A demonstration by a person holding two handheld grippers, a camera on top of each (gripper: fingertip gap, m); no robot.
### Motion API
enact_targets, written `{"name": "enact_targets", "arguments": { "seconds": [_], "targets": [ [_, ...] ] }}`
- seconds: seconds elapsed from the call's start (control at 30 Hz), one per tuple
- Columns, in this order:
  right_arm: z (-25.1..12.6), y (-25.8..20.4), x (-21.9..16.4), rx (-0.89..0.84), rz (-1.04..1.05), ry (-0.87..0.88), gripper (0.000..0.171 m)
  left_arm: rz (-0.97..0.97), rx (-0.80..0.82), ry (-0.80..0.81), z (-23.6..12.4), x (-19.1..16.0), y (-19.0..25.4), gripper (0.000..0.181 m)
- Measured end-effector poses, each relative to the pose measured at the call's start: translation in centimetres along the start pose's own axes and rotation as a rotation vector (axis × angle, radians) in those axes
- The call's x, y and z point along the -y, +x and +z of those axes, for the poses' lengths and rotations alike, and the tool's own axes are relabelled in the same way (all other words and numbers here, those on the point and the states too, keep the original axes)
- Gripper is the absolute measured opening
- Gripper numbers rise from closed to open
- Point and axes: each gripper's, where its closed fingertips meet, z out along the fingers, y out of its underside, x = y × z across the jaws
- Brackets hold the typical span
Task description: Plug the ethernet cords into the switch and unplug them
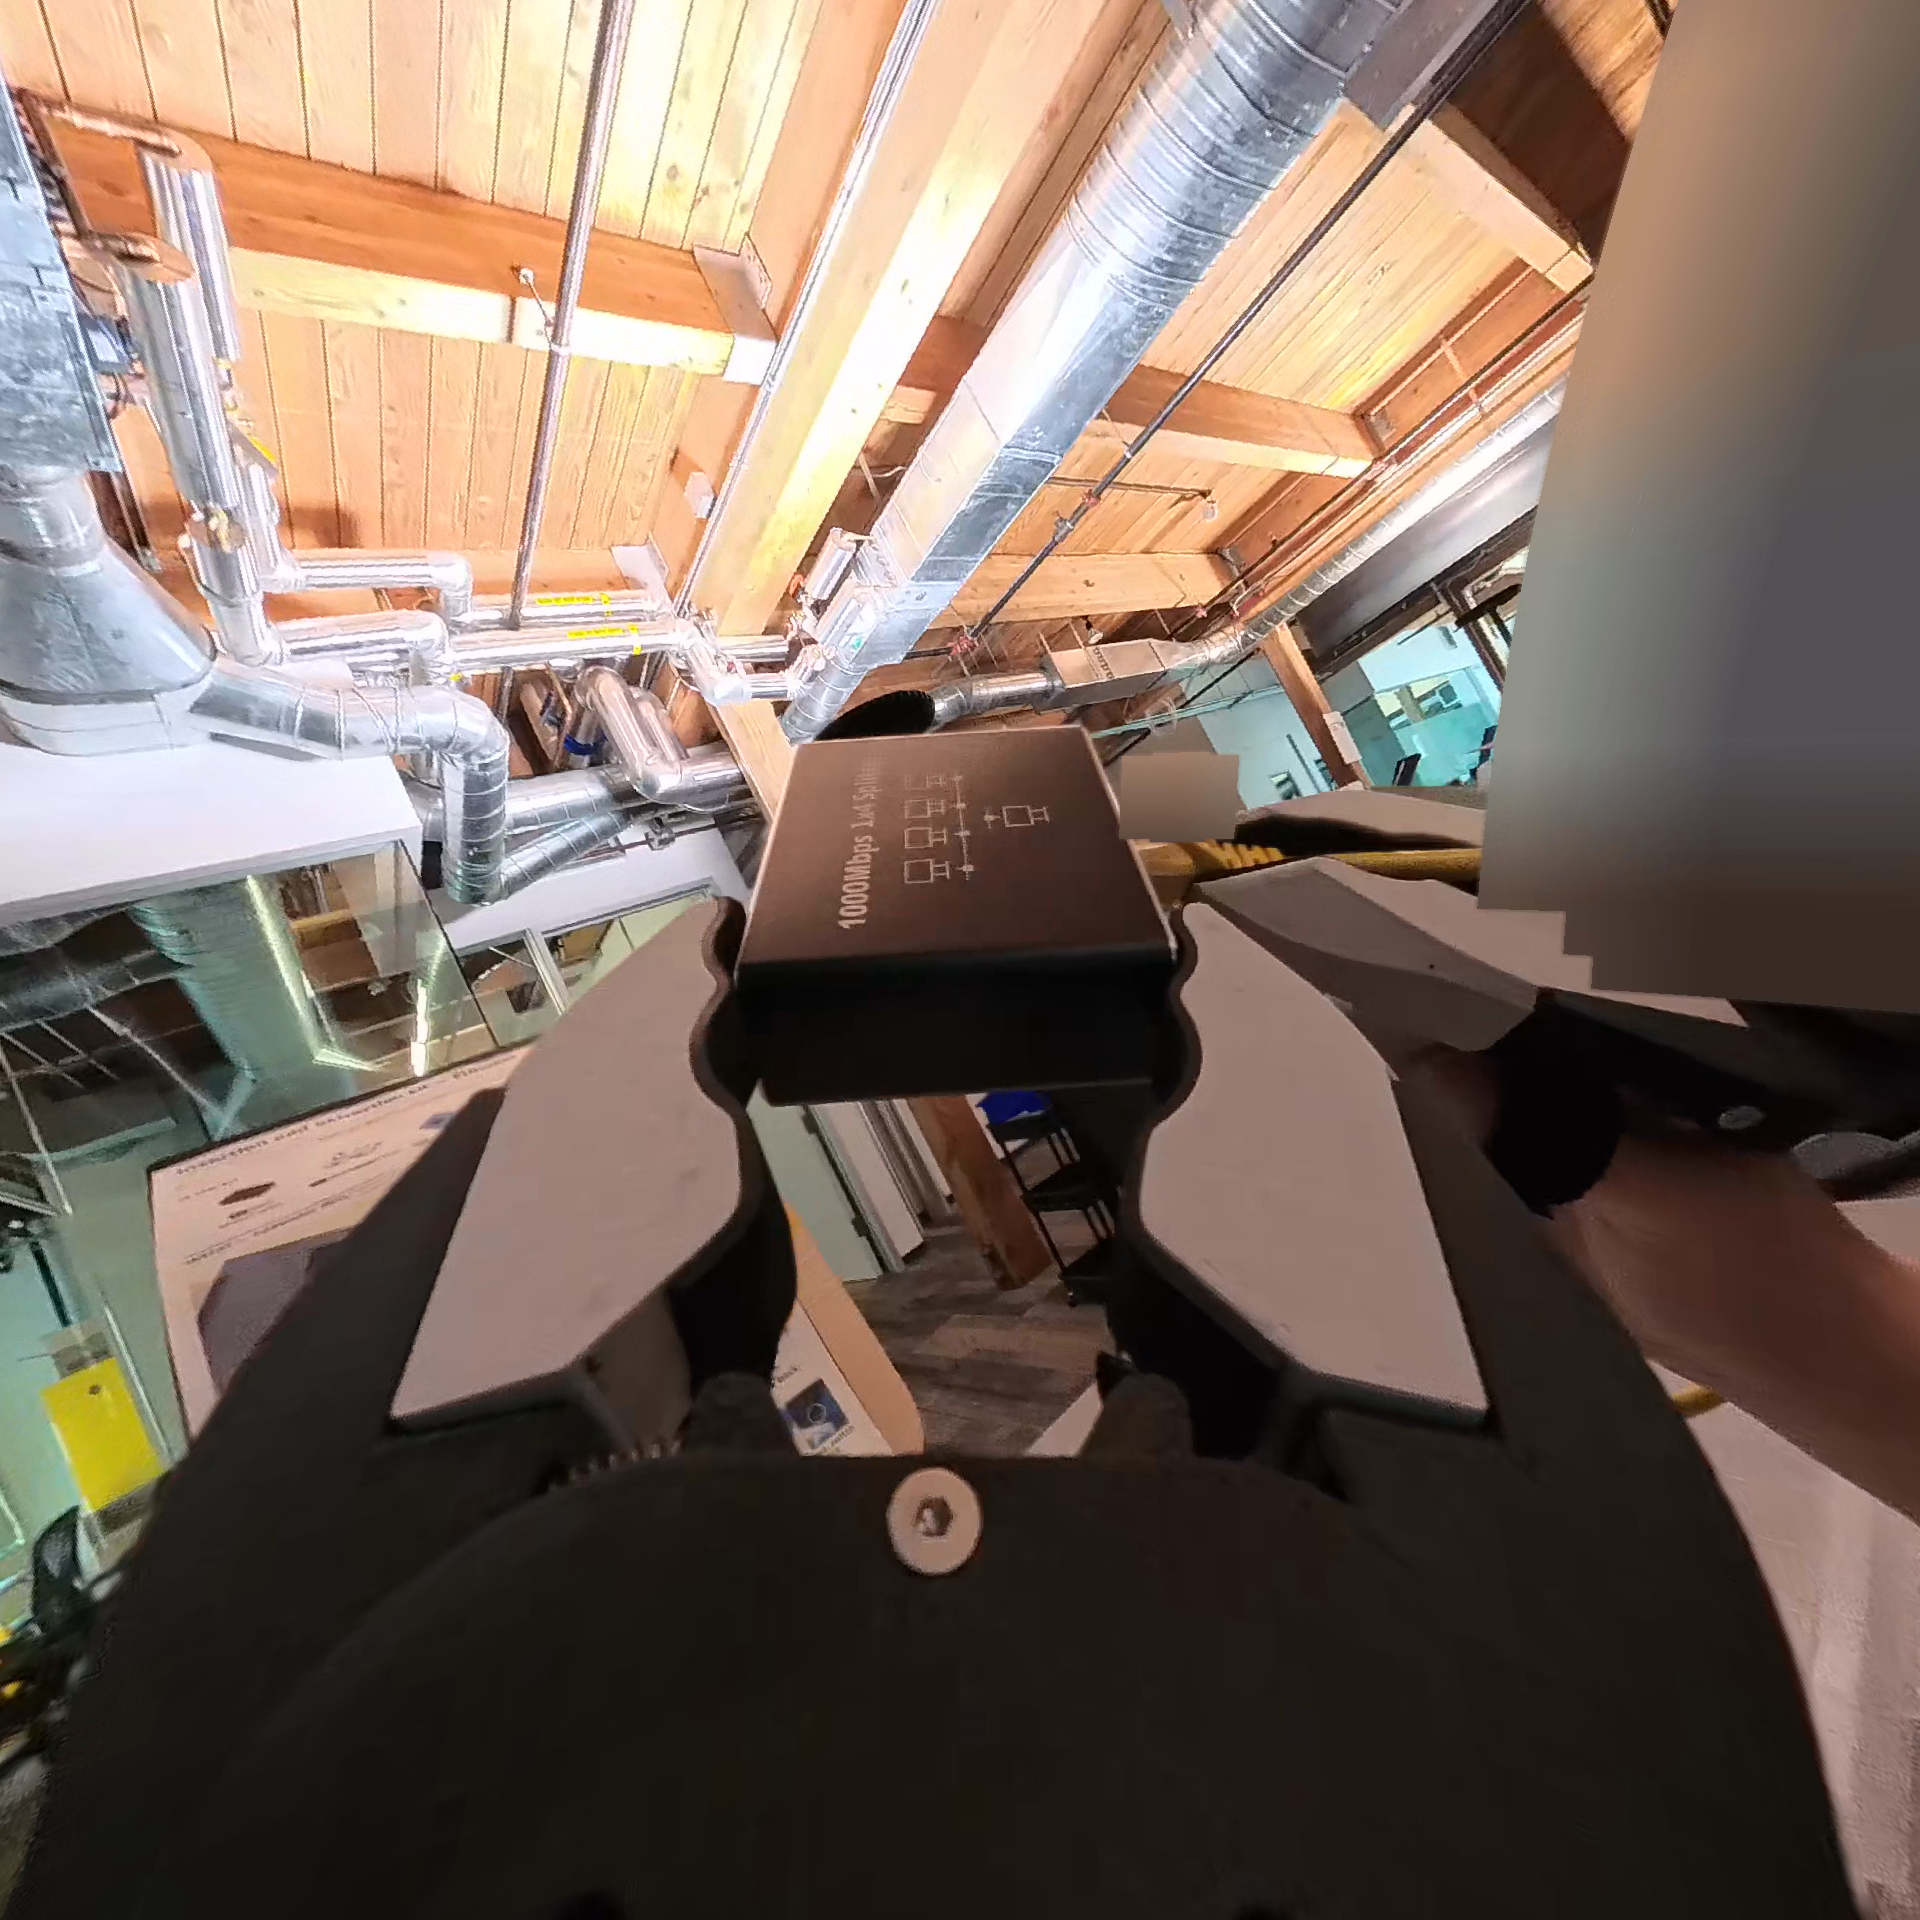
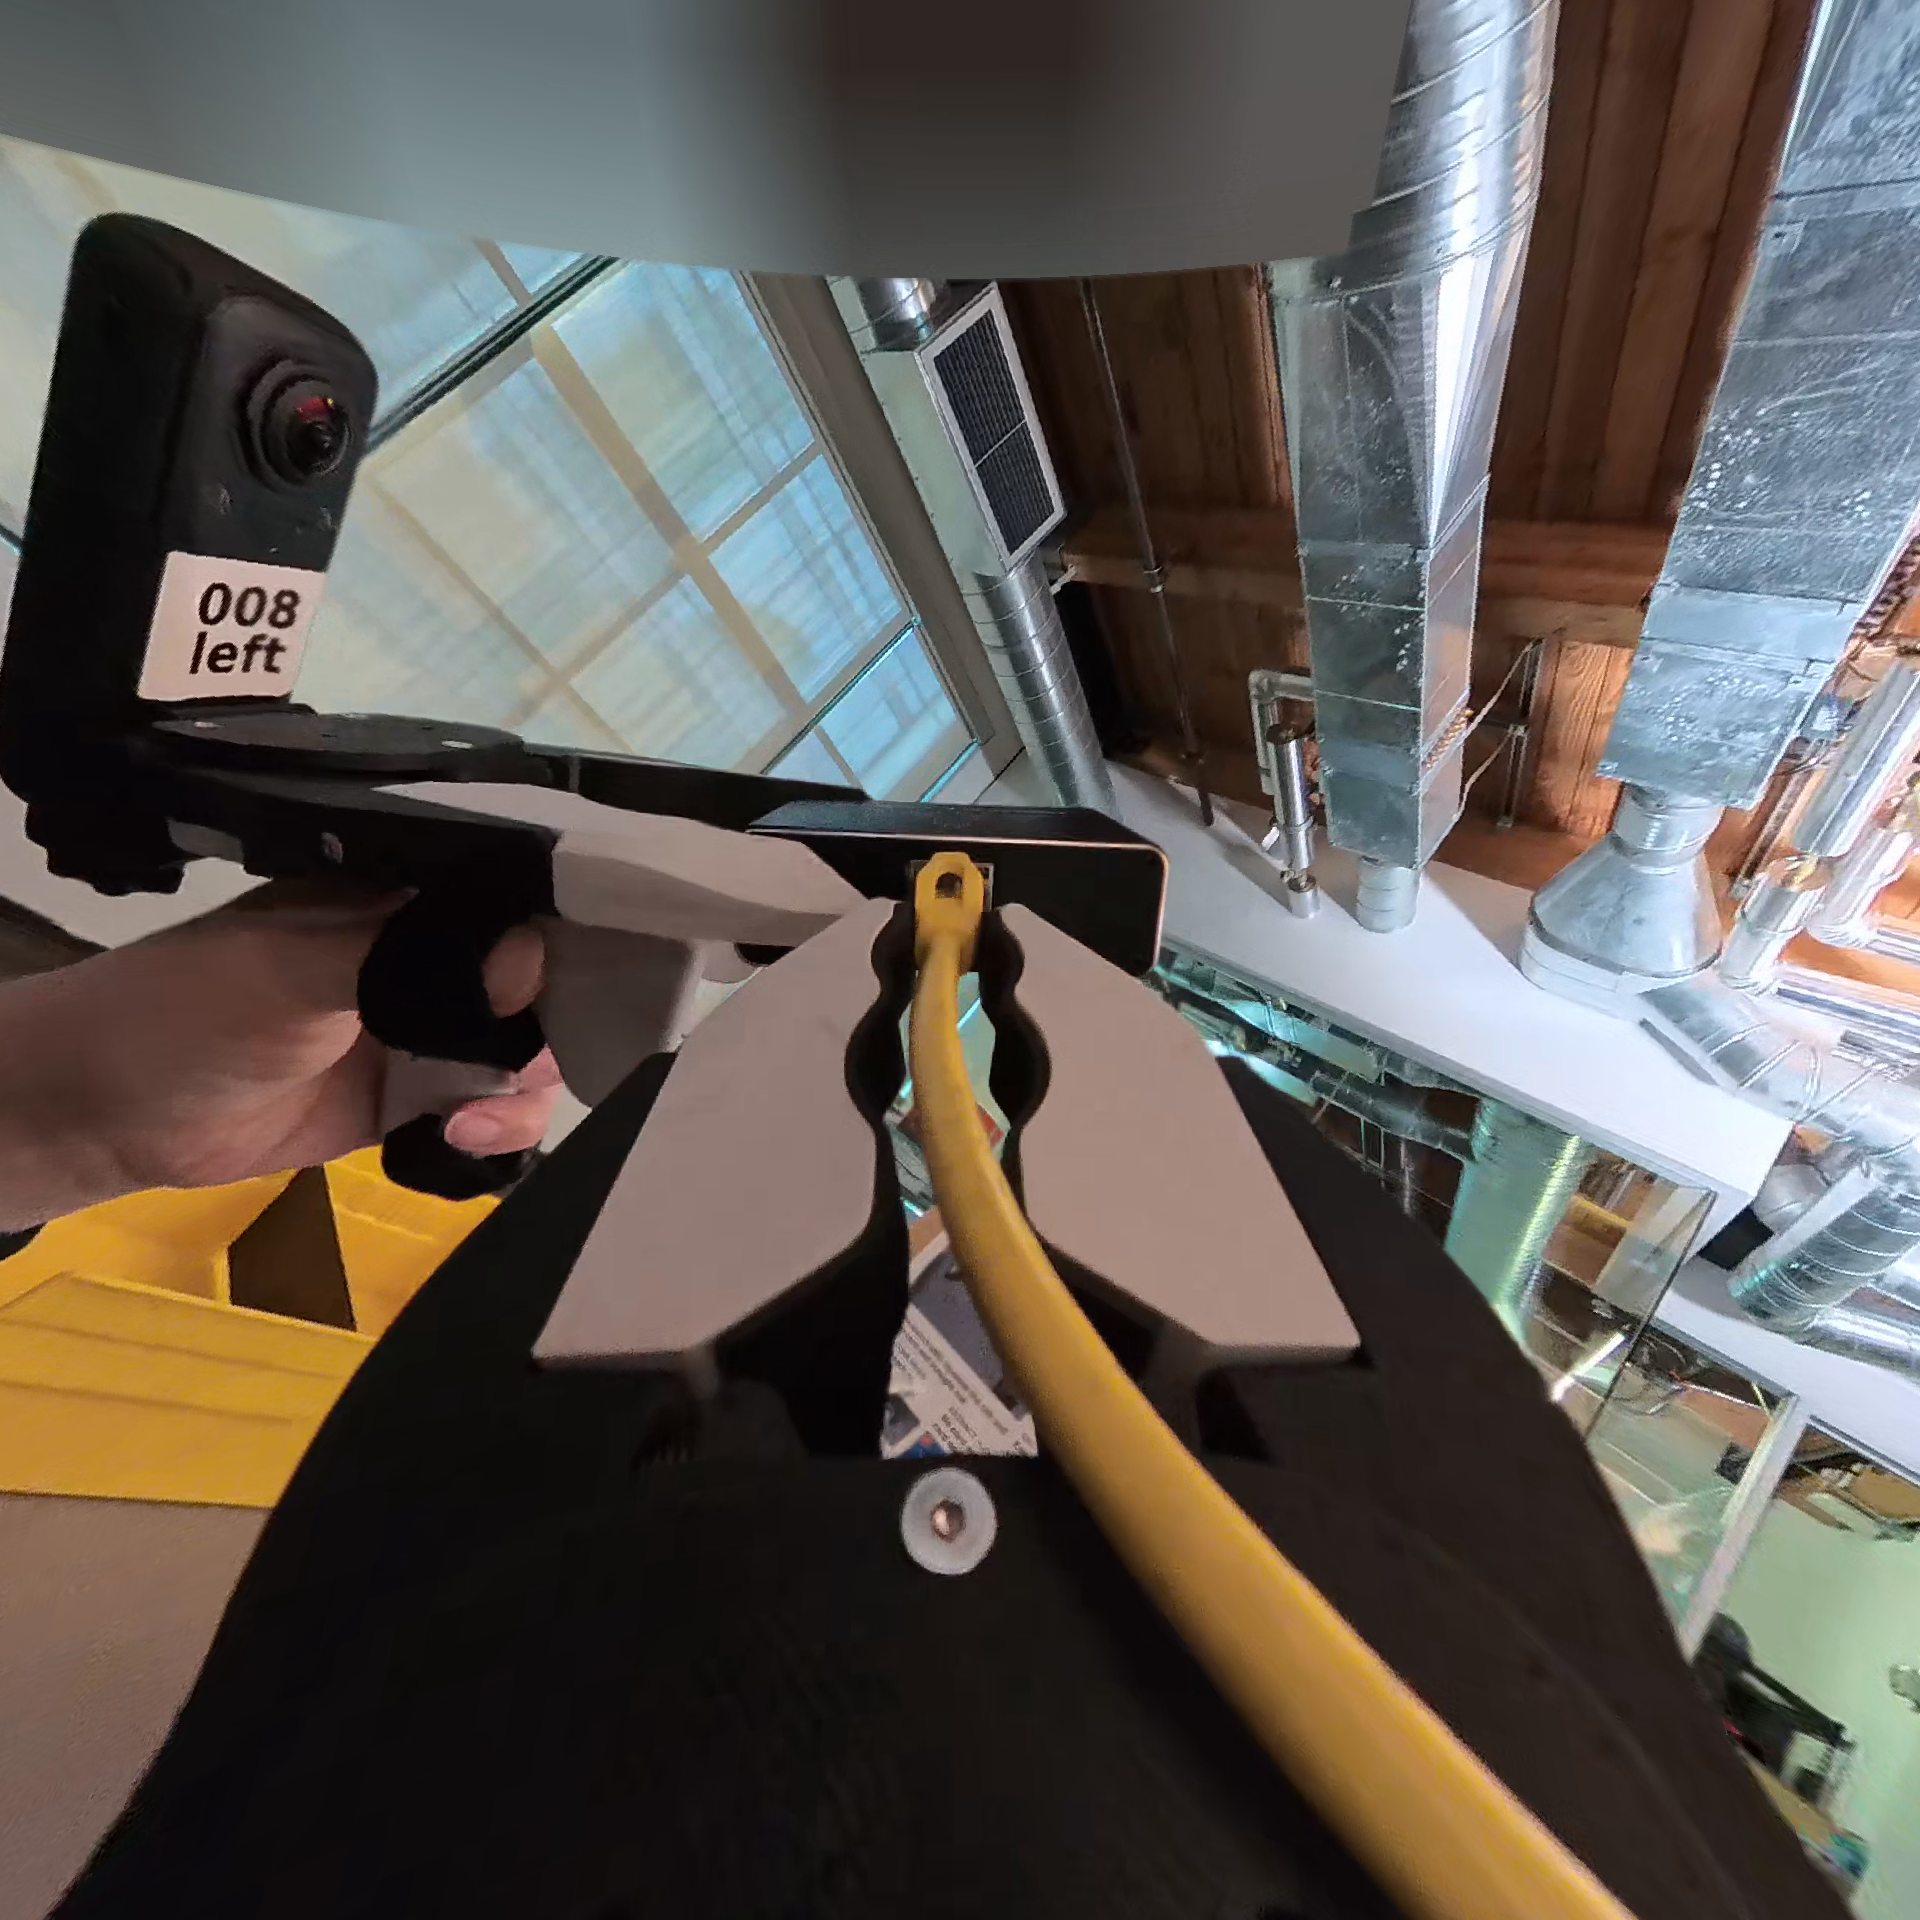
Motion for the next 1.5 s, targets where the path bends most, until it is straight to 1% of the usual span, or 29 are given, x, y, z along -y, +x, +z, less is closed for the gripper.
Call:
{"name": "enact_targets", "arguments": {
  "seconds": [0.07, 0.17, 0.27, 0.37, 0.47, 0.53, 0.63, 0.7, 0.77, 0.8, 0.87, 0.9, 0.93, 0.97, 1.0, 1.03, 1.1, 1.17, 1.23, 1.3, 1.37, 1.43, 1.5],
  "targets": [
    [0.0, -0.1, 0.1, -0.01, 0.016, 0.021, 0.013, 0.033, 0.008, 0.012, -0.2, 0.2, 0.1, 0.075],
    [0.1, -0.2, -0.4, 0.01, 0.057, -0.009, 0.013, 0.056, 0.025, 0.002, -0.4, 0.2, 0.0, 0.075],
    [0.1, -0.2, -0.4, 0.002, 0.077, 0.007, 0.013, 0.008, 0.012, 0.003, -0.4, 0.0, 0.1, 0.074],
    [0.2, -0.3, -0.5, 0.019, 0.086, -0.019, 0.014, -0.036, -0.013, -0.001, -0.4, -0.3, 0.1, 0.075],
    [0.4, -0.1, -0.9, 0.015, 0.114, -0.035, 0.014, -0.034, 0.015, -0.002, -0.2, -0.5, -0.2, 0.075],
    [0.9, 0.1, -2.0, 0.034, 0.214, -0.077, 0.013, -0.018, 0.057, -0.053, 0.0, -1.1, -0.8, 0.075],
    [1.5, 0.2, -4.5, 0.069, 0.407, -0.119, 0.014, 0.126, 0.116, -0.168, 0.1, -2.4, -2.2, 0.075],
    [1.9, -0.2, -5.7, 0.104, 0.557, -0.129, 0.029, 0.155, 0.222, -0.222, -0.6, -3.3, -4.7, 0.075],
    [2.0, -0.6, -6.3, 0.154, 0.673, -0.134, 0.034, 0.111, 0.339, -0.24, -2.0, -4.3, -8.2, 0.075],
    [2.0, -1.1, -6.6, 0.201, 0.721, -0.142, 0.034, 0.052, 0.371, -0.258, -2.6, -5.2, -9.6, 0.075],
    [1.8, -2.4, -7.8, 0.319, 0.831, -0.217, 0.035, -0.067, 0.423, -0.305, -3.8, -7.5, -11.8, 0.075],
    [1.7, -2.3, -7.8, 0.339, 0.881, -0.206, 0.033, -0.077, 0.474, -0.344, -4.6, -9.0, -13.0, 0.075],
    [1.6, -1.8, -7.5, 0.337, 0.913, -0.152, 0.027, -0.057, 0.526, -0.389, -5.3, -10.6, -14.1, 0.074],
    [1.4, -1.4, -7.3, 0.339, 0.923, -0.1, 0.017, -0.041, 0.569, -0.431, -6.0, -12.1, -15.0, 0.074],
    [1.1, -1.3, -7.8, 0.354, 0.92, -0.11, 0.011, -0.05, 0.596, -0.466, -6.5, -13.6, -15.5, 0.074],
    [0.8, -1.7, -9.0, 0.385, 0.923, -0.184, 0.013, -0.081, 0.596, -0.489, -6.7, -15.0, -15.6, 0.074],
    [-0.4, -3.3, -11.3, 0.496, 0.918, -0.35, 0.023, -0.119, 0.581, -0.548, -6.7, -17.9, -14.9, 0.074],
    [-1.9, -4.8, -13.6, 0.584, 0.871, -0.5, 0.023, -0.067, 0.569, -0.636, -7.0, -20.5, -13.8, 0.074],
    [-3.4, -5.5, -15.9, 0.612, 0.79, -0.644, 0.023, -0.03, 0.535, -0.727, -7.4, -22.9, -12.1, 0.074],
    [-4.6, -6.0, -17.3, 0.635, 0.731, -0.754, 0.023, -0.037, 0.493, -0.794, -8.0, -25.0, -9.8, 0.074],
    [-5.4, -6.3, -17.9, 0.66, 0.684, -0.812, 0.024, -0.031, 0.469, -0.859, -9.1, -27.1, -7.8, 0.074],
    [-5.4, -6.3, -18.0, 0.656, 0.661, -0.819, 0.024, -0.03, 0.466, -0.937, -10.9, -29.4, -6.2, 0.074],
    [-5.5, -6.5, -17.9, 0.669, 0.659, -0.828, 0.025, -0.086, 0.465, -1.018, -12.7, -31.8, -4.7, 0.074]
  ]
}}
